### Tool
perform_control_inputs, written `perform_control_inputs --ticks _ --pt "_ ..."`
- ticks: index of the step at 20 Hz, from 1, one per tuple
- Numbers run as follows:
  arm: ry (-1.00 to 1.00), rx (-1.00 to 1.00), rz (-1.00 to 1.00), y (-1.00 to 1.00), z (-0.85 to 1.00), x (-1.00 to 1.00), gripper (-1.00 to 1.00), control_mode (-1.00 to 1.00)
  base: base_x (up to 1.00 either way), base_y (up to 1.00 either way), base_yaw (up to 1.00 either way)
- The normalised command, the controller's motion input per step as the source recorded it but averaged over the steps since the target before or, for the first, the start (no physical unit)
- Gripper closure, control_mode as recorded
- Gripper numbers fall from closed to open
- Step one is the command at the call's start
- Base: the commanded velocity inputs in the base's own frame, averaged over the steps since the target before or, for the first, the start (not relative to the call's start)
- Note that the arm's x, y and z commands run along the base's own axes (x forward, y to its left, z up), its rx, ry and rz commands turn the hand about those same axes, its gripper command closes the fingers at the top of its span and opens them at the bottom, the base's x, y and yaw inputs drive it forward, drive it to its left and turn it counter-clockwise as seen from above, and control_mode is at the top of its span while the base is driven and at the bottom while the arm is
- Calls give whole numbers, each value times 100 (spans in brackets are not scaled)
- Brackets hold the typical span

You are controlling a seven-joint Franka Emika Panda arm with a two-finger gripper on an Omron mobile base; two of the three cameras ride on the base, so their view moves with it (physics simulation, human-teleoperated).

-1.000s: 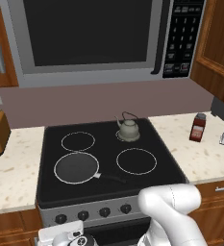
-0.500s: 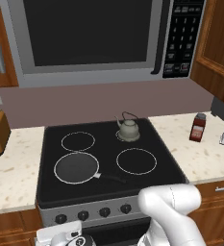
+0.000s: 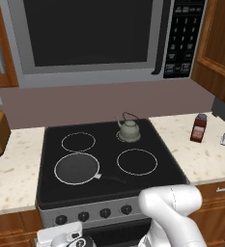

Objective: Pick the pan from the cabinet and place it on the stove. Then turn on the stove burner for the pan.

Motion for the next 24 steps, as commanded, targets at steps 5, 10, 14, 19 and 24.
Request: perform_control_inputs --ticks 5,10,14,19,24 --pt "-6 -19 4 0 12 -3 100 -100 0 0 0" --pt "-6 -34 1 0 8 -8 100 -100 0 0 0" --pt "-3 -33 0 0 15 -7 100 -100 0 0 0" --pt "-3 -32 0 1 20 -12 100 -100 0 0 0" --pt "-2 -30 0 2 19 -16 100 -100 0 0 0"
